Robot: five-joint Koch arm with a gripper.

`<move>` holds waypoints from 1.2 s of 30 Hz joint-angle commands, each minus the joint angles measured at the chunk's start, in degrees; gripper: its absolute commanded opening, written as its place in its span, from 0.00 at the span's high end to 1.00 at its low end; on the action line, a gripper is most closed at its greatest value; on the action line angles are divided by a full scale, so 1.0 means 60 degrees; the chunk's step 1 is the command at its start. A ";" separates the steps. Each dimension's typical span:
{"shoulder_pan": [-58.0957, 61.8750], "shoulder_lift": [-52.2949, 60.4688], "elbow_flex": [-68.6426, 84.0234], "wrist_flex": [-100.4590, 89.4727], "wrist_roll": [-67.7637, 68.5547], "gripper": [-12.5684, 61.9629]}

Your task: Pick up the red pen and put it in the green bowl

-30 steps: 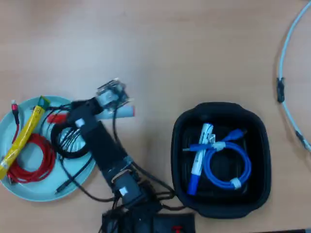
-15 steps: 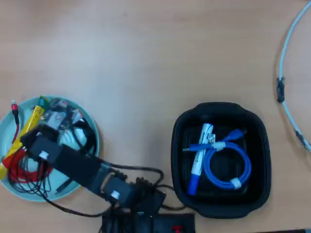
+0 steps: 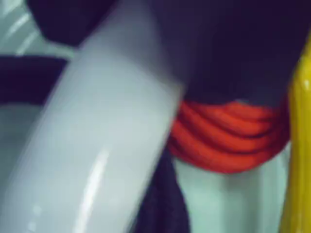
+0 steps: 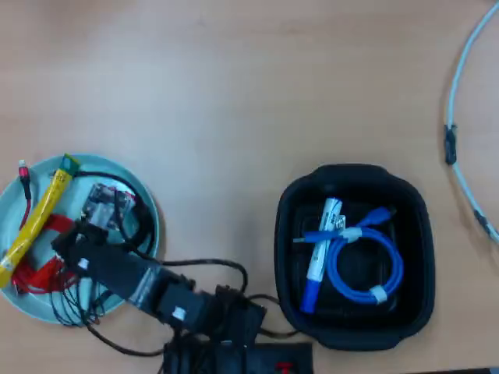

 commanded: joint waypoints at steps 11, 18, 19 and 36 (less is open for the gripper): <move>-0.0352 0.0996 -0.0249 -0.0542 -0.0029 0.92; -0.0718 0.0937 -0.1494 0.1992 -0.0073 0.71; -0.0732 0.0923 -0.1699 0.2476 -0.0073 0.63; 0.0469 0.0923 -0.3984 0.8320 -0.0308 0.27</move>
